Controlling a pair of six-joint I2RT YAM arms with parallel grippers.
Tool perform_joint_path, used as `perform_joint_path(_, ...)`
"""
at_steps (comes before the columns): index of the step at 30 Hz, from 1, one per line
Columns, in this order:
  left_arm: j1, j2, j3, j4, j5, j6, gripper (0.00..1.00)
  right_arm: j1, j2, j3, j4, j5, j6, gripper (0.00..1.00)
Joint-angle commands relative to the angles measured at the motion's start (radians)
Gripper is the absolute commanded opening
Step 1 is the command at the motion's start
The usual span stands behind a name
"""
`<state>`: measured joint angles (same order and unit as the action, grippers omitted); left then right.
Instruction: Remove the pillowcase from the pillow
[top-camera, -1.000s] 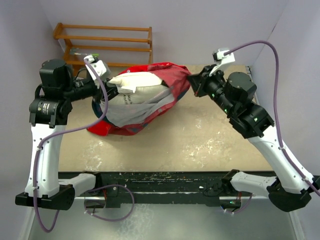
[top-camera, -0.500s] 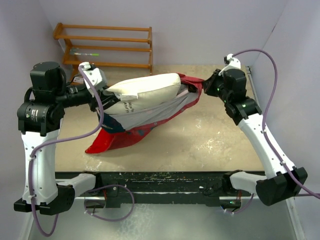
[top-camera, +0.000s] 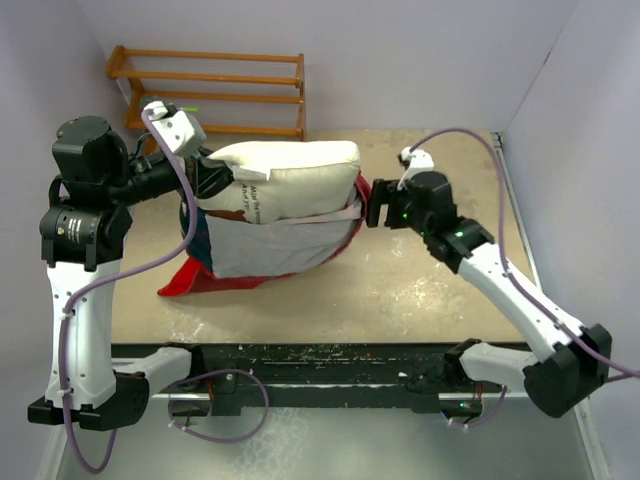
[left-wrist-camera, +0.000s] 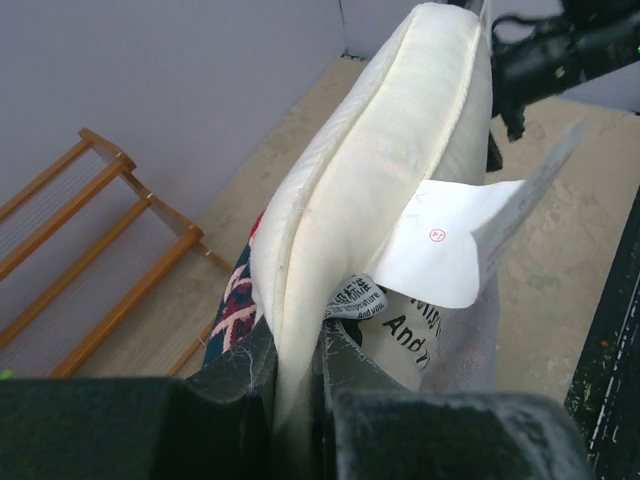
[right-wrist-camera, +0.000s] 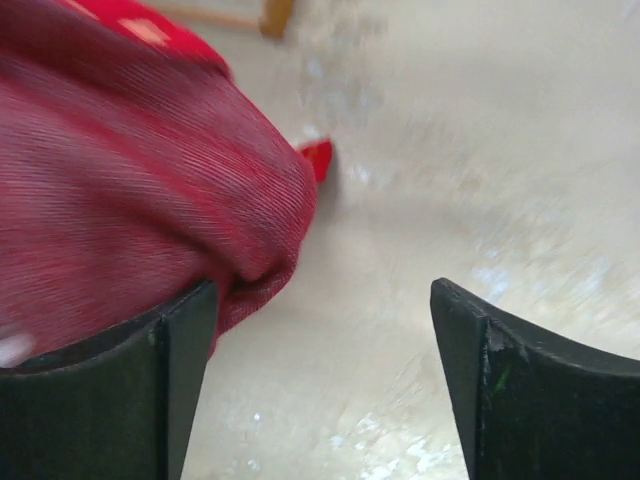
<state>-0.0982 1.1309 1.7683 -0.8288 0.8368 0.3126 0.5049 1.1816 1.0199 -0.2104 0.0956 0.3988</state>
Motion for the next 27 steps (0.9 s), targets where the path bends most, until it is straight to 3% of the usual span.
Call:
perform_joint_path(1, 0.006, -0.016, 0.012, 0.256, -0.020, 0.003, 0.00, -0.010, -0.137, 0.327, -0.079, 0.018, -0.148, 0.95)
perform_joint_path(3, 0.006, -0.015, -0.001, 0.242, 0.002, 0.022, 0.00, -0.011, -0.103, 0.503, -0.140, -0.013, -0.257, 1.00)
perform_joint_path(6, 0.006, -0.018, -0.010, 0.206, 0.048, 0.059, 0.00, -0.008, -0.052, 0.725, -0.205, -0.192, -0.354, 1.00)
perform_joint_path(8, 0.006, -0.017, -0.008, 0.165, 0.099, 0.091, 0.00, 0.004, -0.016, 0.801, -0.226, -0.346, -0.411, 1.00)
perform_joint_path(11, 0.006, -0.019, -0.010, 0.134, 0.137, 0.097, 0.00, 0.077, 0.038, 0.863, -0.260, -0.438, -0.493, 1.00)
perform_joint_path(18, 0.006, -0.027, -0.049, 0.104, 0.174, 0.089, 0.00, 0.285, 0.180, 0.964, -0.343, -0.456, -0.618, 1.00)
perform_joint_path(27, 0.004, -0.036, -0.102, 0.063, 0.223, 0.111, 0.00, 0.462, 0.386, 1.189, -0.516, -0.303, -0.743, 1.00)
